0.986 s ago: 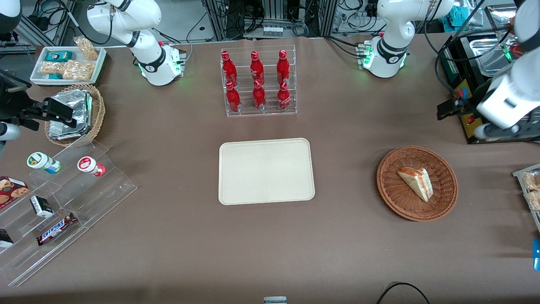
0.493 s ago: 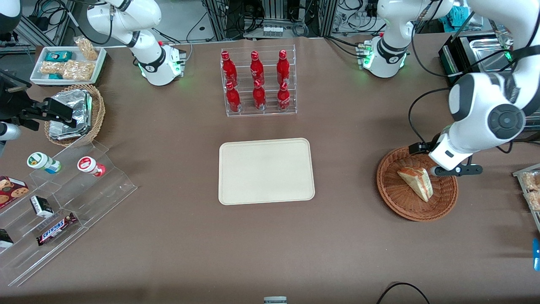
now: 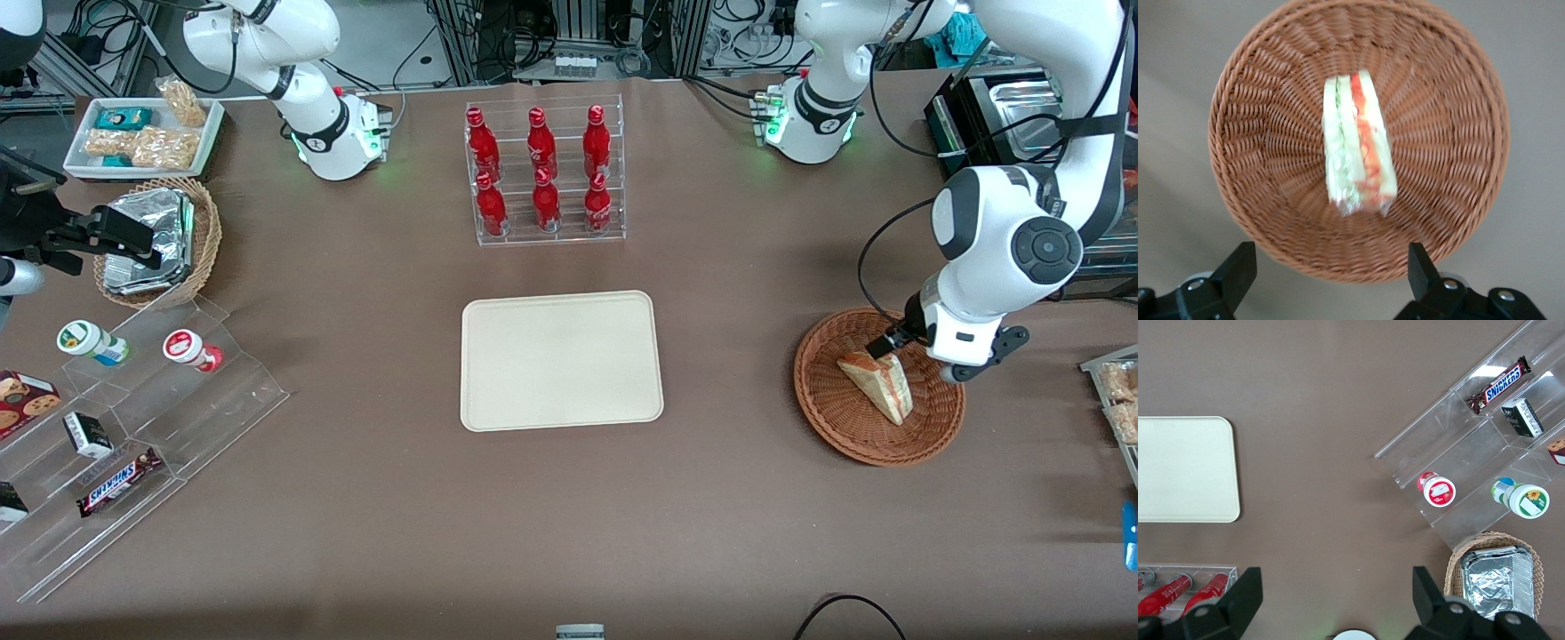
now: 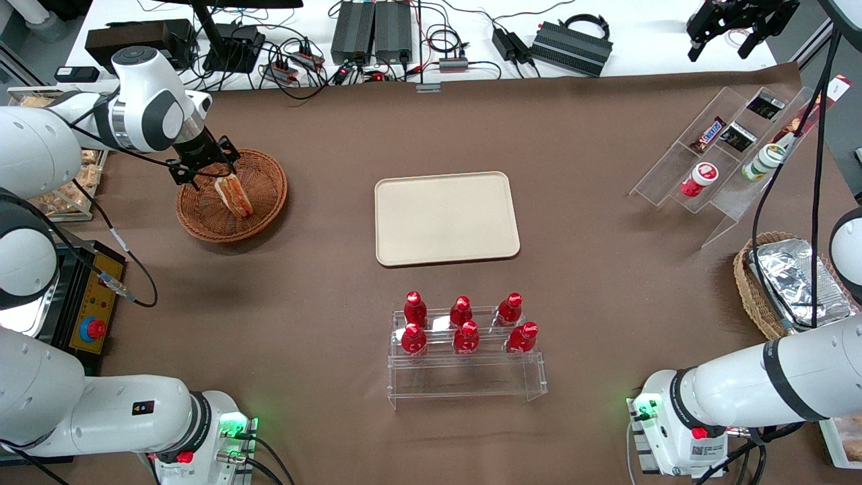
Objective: Place sandwich from basket to tray
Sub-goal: 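Close the left gripper on the wrapped sandwich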
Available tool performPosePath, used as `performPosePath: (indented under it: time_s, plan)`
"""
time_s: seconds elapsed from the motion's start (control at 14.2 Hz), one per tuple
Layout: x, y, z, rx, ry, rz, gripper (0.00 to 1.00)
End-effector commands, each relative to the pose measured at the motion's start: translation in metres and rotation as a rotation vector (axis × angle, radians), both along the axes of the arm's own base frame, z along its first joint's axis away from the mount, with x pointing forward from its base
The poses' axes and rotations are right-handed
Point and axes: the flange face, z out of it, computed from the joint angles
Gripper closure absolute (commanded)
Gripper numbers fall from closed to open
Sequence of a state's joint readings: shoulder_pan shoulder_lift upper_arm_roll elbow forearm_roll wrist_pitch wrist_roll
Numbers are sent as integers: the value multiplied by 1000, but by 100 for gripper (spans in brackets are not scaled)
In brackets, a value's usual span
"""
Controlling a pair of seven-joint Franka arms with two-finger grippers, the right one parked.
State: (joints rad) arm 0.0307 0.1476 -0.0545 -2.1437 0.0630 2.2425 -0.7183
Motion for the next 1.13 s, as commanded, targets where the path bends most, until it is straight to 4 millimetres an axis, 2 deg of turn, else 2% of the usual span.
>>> performPosePath:
  time_s: [0.0,0.21,0.28,0.42,0.49,0.56,0.63,0.7,0.85,0.92,0.99,1.06]
  plan:
    - [9,-2,-18,-3,-38,120,0]
    - [16,1,-41,-12,-60,128,0]
    - [18,15,-52,-15,-62,153,0]
    - [23,17,-72,-20,-69,156,0]
    - [23,17,-77,-21,-68,157,11]
    - [21,17,-77,-20,-62,159,44]
    - [21,17,-75,-20,-62,162,66]
    - [21,17,-74,-19,-61,174,83]
    - [21,12,-66,-15,-49,224,87]
    - [22,8,-52,-8,-28,222,87]
    - [24,2,-30,4,3,201,88]
    - [26,-12,-10,22,42,166,89]
